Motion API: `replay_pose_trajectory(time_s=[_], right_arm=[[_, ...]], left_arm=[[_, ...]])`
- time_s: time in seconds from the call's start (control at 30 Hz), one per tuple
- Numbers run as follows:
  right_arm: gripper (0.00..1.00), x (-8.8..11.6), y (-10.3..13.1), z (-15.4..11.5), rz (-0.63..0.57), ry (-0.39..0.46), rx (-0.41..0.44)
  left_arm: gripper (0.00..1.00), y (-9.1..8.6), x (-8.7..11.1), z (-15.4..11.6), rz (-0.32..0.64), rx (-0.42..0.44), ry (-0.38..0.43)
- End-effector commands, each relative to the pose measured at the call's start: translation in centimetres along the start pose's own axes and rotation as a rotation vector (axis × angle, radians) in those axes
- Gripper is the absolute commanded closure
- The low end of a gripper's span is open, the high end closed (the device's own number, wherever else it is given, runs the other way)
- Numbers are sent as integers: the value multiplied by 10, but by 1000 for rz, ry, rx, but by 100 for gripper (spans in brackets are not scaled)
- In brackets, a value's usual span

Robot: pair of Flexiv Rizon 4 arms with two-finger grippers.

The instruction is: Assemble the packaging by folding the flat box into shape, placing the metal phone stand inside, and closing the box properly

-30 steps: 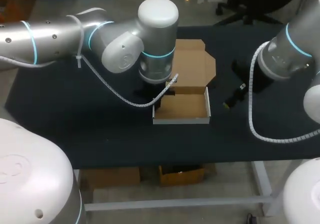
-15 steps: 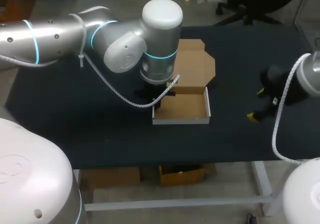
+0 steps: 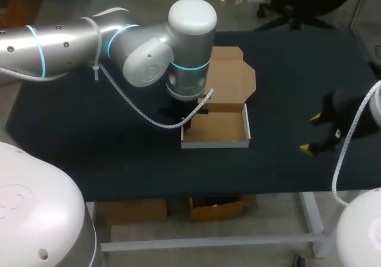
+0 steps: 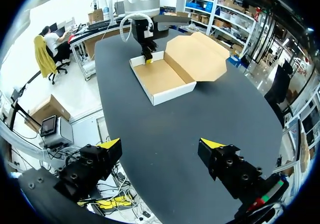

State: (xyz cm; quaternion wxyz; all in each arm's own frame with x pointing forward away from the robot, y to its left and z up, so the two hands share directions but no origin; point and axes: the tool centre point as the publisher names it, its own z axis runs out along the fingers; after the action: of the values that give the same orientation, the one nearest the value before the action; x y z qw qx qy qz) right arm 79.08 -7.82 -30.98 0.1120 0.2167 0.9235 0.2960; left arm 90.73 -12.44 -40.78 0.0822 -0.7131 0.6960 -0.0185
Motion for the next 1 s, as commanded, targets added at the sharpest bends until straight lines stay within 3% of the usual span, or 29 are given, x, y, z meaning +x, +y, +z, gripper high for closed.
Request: replay_pose_trajectory(time_s=[0.03,0.2,0.43,1.0], right_arm=[[0,-7,-5,-19,-2,82,-2],[0,-3,-18,-47,0,147,-54],[0,1,-28,-74,-6,164,-77],[0,10,-19,-89,-49,157,-8]], left_arm=[[100,0,0,-1,0,3,-6],[100,-2,1,1,4,4,-12],[100,-4,-1,5,5,-7,-20],[100,-5,-1,7,9,-13,-54]])
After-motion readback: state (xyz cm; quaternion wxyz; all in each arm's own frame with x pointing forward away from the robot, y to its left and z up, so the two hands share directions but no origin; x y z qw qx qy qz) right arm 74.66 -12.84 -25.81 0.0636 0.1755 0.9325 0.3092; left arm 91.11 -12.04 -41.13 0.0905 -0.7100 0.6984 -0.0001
